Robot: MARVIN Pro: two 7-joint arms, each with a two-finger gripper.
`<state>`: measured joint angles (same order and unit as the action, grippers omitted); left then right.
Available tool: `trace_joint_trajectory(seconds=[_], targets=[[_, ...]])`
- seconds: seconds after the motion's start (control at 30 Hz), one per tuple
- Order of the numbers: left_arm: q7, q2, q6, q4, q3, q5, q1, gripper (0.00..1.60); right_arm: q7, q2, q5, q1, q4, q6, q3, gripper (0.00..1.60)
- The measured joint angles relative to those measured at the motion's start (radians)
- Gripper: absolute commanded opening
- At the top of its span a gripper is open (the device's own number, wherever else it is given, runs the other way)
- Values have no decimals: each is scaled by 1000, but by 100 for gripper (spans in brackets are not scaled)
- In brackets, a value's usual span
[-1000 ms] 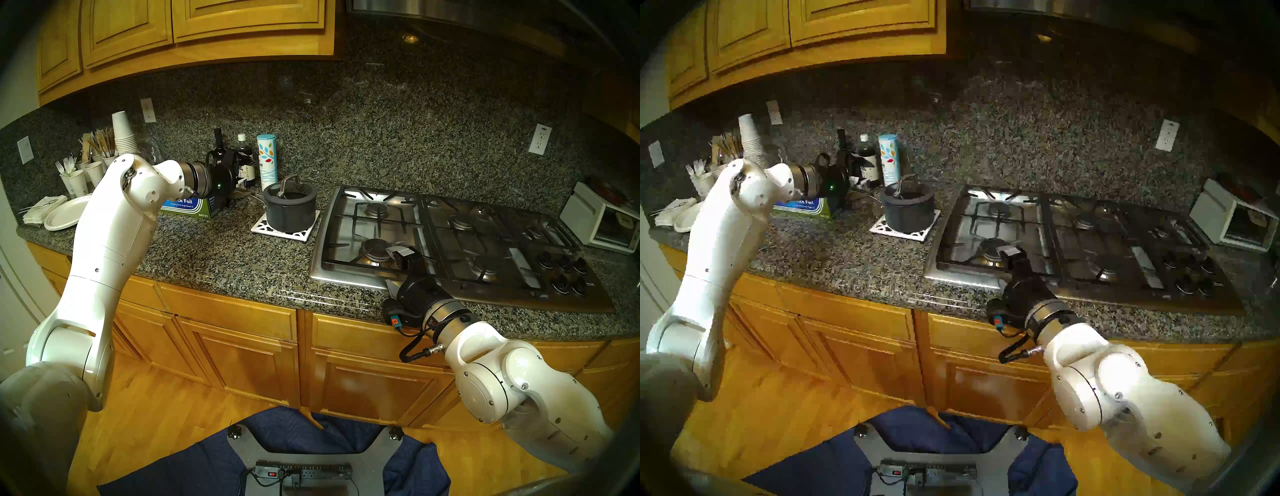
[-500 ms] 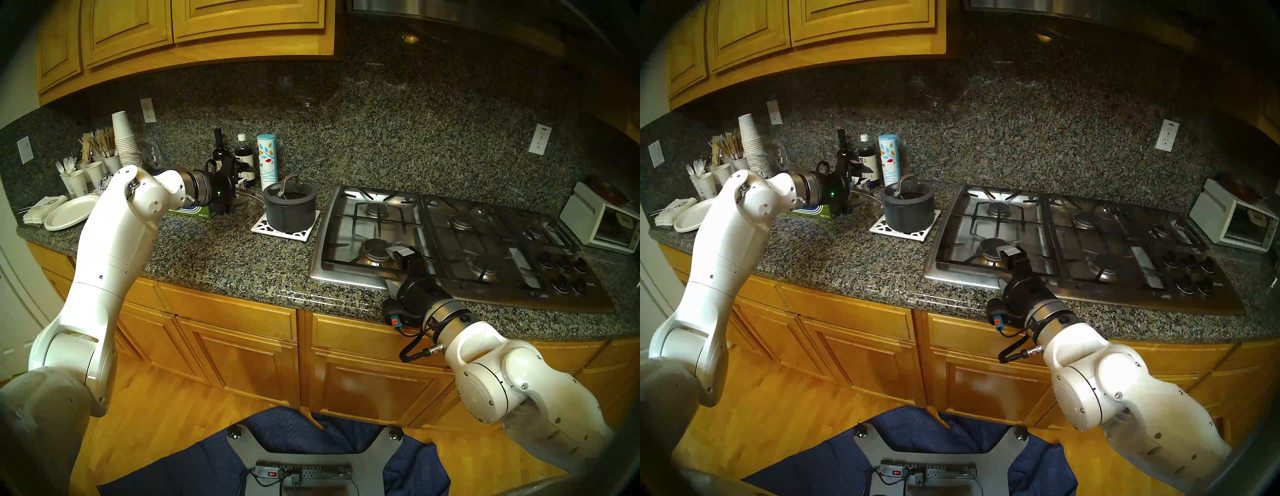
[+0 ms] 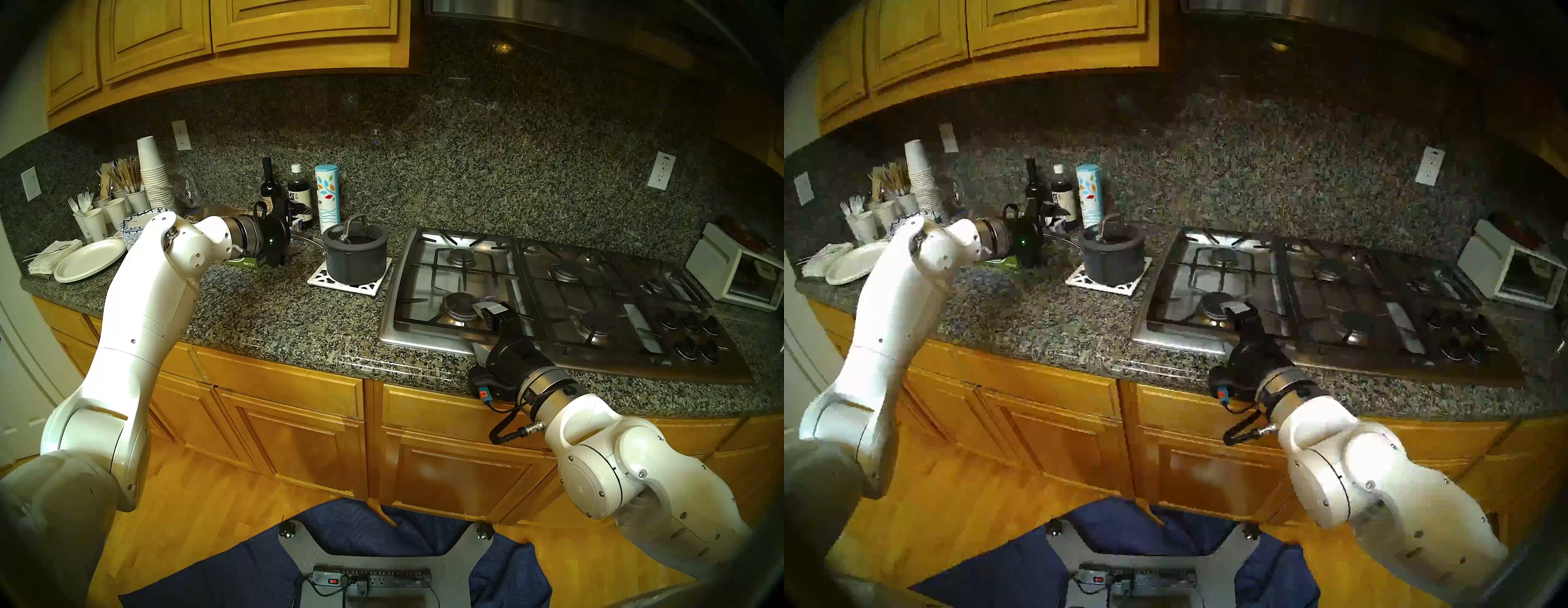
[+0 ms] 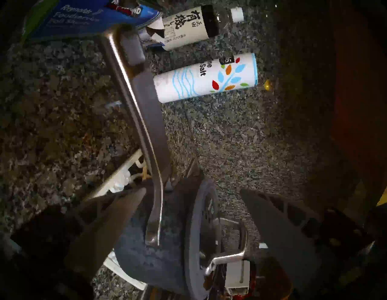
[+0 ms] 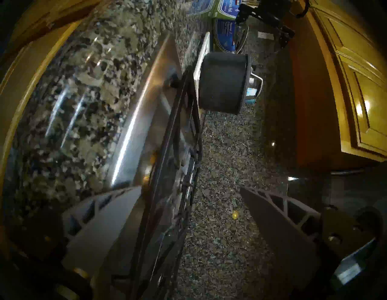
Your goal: Pick up the pot, put it on the stove, take off the pot lid
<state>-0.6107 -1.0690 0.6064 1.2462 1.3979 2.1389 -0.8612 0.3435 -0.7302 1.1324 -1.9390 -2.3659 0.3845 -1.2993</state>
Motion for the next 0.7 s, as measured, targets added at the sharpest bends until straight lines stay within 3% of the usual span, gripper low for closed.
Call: trace_joint_trajectory(seconds=[0.7], targets=[[43, -35, 14, -58, 1, -55, 24, 160, 1, 0, 0, 0, 0, 0, 0, 160]])
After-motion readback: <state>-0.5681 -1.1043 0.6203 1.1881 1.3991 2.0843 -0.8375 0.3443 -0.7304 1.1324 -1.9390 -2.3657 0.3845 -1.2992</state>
